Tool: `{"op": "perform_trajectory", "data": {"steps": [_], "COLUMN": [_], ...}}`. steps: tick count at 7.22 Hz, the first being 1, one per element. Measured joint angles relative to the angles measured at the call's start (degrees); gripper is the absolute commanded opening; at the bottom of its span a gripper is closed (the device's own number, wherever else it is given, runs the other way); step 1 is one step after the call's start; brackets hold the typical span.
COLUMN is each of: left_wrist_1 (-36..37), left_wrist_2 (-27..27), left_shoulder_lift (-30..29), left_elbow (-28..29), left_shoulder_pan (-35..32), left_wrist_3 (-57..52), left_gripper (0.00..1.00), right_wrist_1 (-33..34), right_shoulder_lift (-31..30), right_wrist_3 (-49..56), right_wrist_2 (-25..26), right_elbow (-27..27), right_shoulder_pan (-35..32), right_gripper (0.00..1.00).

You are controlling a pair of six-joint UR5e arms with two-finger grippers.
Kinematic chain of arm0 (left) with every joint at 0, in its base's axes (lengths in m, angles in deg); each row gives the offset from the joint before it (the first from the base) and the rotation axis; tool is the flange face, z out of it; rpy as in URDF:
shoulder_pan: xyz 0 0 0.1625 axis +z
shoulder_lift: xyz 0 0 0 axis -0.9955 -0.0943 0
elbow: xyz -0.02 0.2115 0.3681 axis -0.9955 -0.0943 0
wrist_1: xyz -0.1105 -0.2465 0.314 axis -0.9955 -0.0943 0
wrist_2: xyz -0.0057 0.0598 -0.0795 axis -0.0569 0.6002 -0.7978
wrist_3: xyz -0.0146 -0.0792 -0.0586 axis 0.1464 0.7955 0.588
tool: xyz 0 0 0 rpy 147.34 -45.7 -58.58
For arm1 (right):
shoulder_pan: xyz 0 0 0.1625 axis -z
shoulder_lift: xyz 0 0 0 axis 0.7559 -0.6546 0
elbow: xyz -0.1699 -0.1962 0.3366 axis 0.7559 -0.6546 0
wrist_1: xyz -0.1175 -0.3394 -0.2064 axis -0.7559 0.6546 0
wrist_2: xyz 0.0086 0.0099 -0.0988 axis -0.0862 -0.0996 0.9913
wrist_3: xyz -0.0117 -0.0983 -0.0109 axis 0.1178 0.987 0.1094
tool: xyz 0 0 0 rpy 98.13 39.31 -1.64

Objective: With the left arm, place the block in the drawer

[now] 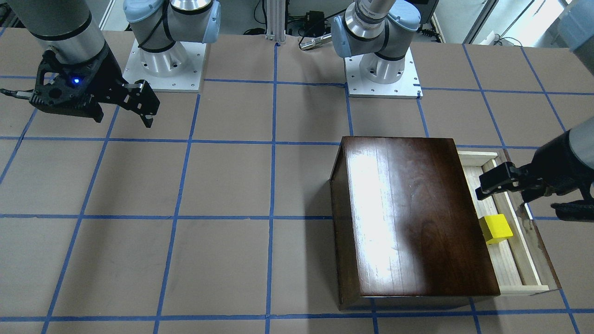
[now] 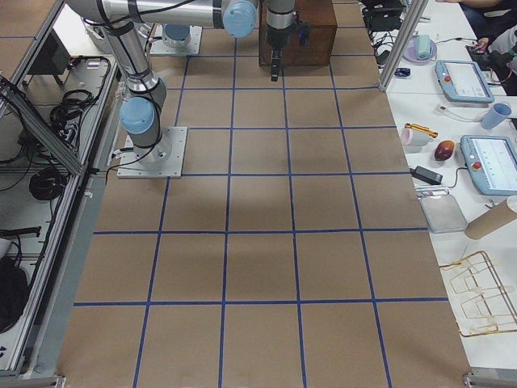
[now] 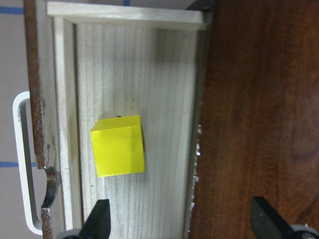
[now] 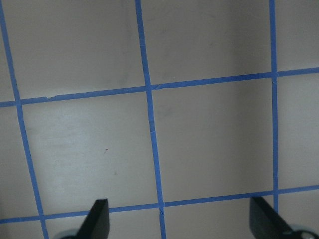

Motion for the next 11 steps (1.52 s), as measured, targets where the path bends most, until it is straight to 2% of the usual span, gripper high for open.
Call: {"op": "perform_trajectory", "data": {"steps": [3, 5, 8, 11], "left_wrist_1": [-0.03, 0.38, 2.35, 2.80], "left_wrist_2": [0.58, 0.53, 0.66, 1.13], "left_shoulder_lift": [2.16, 3.34, 6.99, 9.02], "left_elbow": [-0.85, -3.76, -10.05, -12.68], "left_shoulder_pan": [-8.92, -13.32, -14.40, -14.13], "left_wrist_3": [10.49, 15.42, 17.29, 17.10], "left_gripper": [1.00, 1.00, 1.00, 1.00], "right_wrist_1": [0.00, 0.00, 0.00, 0.00], "right_shoulder_lift": [0.00, 0.00, 0.00, 0.00], "right_wrist_3": [0.00, 0.00, 0.00, 0.00], "right_wrist_2": [-0.02, -0.06, 0.00, 0.00], "right_elbow": [-0.03, -0.04, -0.05, -0.05], "right_shoulder_pan": [-0.02, -0.02, -0.02, -0.02], "right_gripper": [1.00, 1.00, 1.00, 1.00]}}
